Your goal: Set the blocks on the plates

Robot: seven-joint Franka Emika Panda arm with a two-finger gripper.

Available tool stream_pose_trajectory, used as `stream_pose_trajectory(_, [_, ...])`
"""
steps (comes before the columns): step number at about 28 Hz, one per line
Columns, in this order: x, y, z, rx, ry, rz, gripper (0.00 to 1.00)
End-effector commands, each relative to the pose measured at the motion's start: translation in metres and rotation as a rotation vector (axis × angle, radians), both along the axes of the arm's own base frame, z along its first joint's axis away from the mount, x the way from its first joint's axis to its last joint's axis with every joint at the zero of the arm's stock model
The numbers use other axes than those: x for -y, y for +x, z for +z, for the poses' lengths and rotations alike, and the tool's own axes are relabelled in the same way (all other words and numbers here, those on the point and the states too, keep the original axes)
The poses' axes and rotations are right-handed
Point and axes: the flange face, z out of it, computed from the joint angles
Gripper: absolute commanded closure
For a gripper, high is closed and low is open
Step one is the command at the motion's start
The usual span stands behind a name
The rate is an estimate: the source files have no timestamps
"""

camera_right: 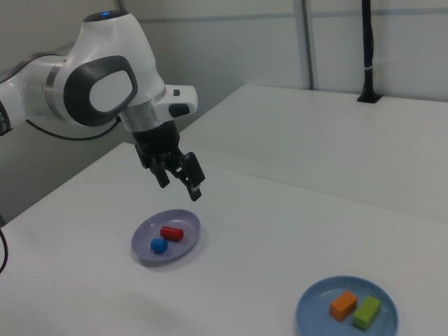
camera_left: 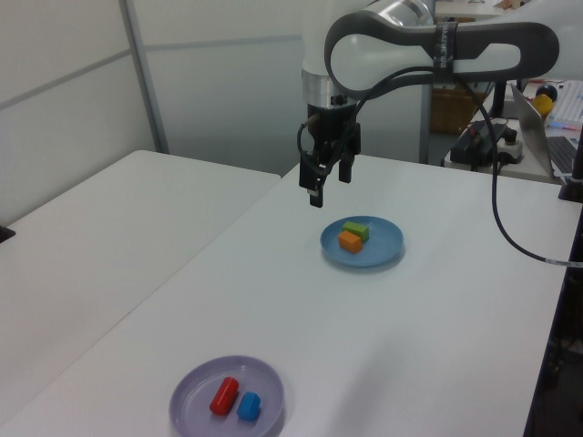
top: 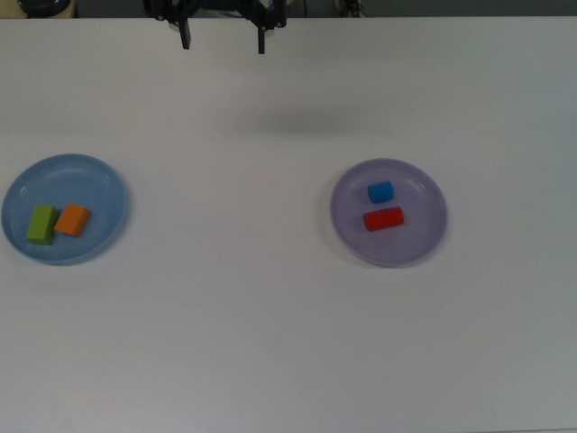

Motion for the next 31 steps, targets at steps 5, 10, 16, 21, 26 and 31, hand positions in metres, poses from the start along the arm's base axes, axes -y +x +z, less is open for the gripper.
stream_pose_trajectory(5, [-0.031,-0.002,-0.003,0.006,0.015,0.086,0.00])
stream_pose_trajectory(10, [-0.017,-0.005,0.024,0.019,0.012,0.067,0.00])
stream_pose_trajectory(16, [0.003,-0.012,0.041,-0.012,0.002,0.053,0.00])
stream_pose_trajectory(21, [-0.002,-0.010,0.035,-0.021,0.002,0.070,0.00])
stream_pose_trajectory(26, [-0.008,-0.009,0.026,-0.038,0.004,0.079,0.00])
stream_pose_trajectory(31, [-0.012,-0.010,0.021,-0.046,0.006,0.076,0.00])
